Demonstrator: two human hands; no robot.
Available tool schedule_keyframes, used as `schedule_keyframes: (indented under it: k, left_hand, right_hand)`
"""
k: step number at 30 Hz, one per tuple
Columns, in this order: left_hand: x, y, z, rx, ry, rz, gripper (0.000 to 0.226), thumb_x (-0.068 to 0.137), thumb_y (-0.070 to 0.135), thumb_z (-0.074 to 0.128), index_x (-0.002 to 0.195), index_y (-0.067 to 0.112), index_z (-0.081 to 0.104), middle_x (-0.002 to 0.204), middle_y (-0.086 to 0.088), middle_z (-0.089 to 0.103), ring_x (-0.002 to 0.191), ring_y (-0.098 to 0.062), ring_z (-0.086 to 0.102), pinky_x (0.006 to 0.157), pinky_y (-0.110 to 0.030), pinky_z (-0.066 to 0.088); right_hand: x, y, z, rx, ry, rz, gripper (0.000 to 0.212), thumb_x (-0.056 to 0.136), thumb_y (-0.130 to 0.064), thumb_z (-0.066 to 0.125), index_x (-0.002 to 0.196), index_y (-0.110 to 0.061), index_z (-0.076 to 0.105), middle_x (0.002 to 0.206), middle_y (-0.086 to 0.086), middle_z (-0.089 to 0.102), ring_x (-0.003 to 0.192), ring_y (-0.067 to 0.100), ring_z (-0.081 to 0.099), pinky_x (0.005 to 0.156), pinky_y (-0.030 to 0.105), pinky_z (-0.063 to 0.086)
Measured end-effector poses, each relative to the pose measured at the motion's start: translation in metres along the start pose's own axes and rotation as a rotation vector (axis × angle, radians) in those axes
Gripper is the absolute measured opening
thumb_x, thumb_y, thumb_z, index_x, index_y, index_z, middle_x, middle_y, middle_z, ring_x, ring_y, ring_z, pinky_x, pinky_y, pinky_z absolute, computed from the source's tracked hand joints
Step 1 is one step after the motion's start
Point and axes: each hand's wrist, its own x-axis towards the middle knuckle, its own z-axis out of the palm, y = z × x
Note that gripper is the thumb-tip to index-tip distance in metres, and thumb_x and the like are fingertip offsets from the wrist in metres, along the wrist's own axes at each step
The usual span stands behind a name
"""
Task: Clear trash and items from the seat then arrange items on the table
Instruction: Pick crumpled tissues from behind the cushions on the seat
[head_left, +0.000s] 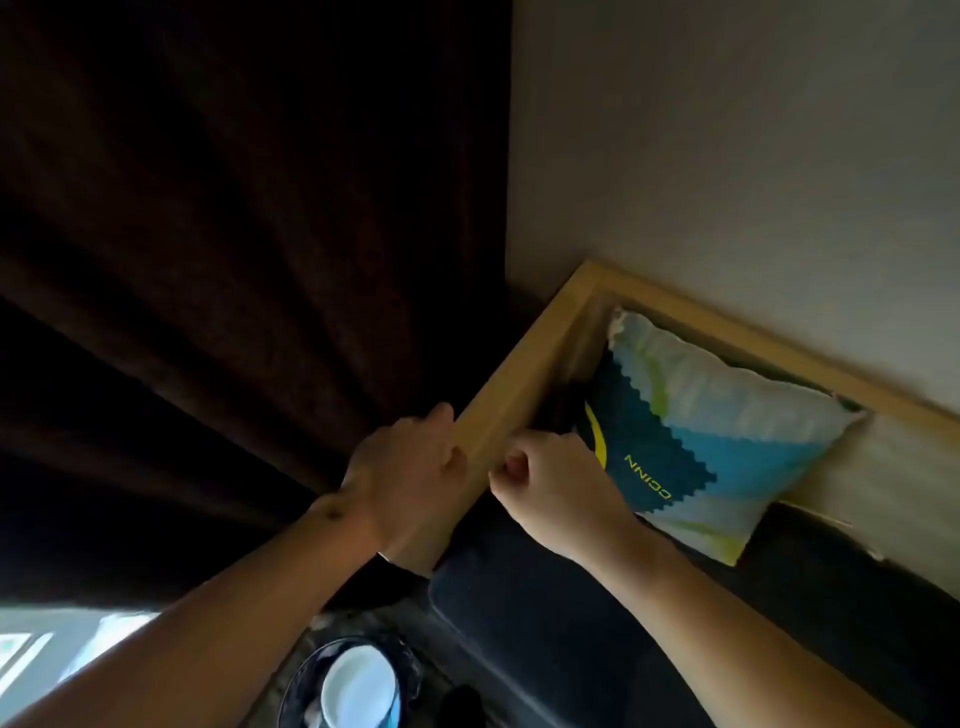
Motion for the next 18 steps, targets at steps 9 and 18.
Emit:
schedule_keyframes:
  k: [9,18]
  left_hand:
    - [0.068,-0.044,0.147,0.114,-0.042,-0.135,0.082,0.088,0.047,0.058,0.151,0.032,0.008,0.126,-0.011,0.054,0.09,-0.035,0.065,0.064,-0.038,0.048]
    - [0.065,-0.047,0.158,0.286,0.096,-0.014,0.084,0.085,0.04,0.064,0.157,0.033,0.021,0.1,-0.019,0.056,0.057,-0.038,0.058,0.045,-0.034,0.038]
  right_hand:
    - [-0.006,0.136,0.124,0.15,-0.129,0.288,0.033,0.081,-0.032,0.062,0.06,-0.018,0.041,0.05,0.0,0.048,0.049,0.015,0.045,0.052,0.038,0.04]
    - [-0.02,0.173,0.176,0.366,-0.326,0.514,0.034,0.081,-0.03,0.063,0.06,-0.016,0.041,0.048,-0.006,0.044,0.046,0.008,0.037,0.05,0.029,0.037]
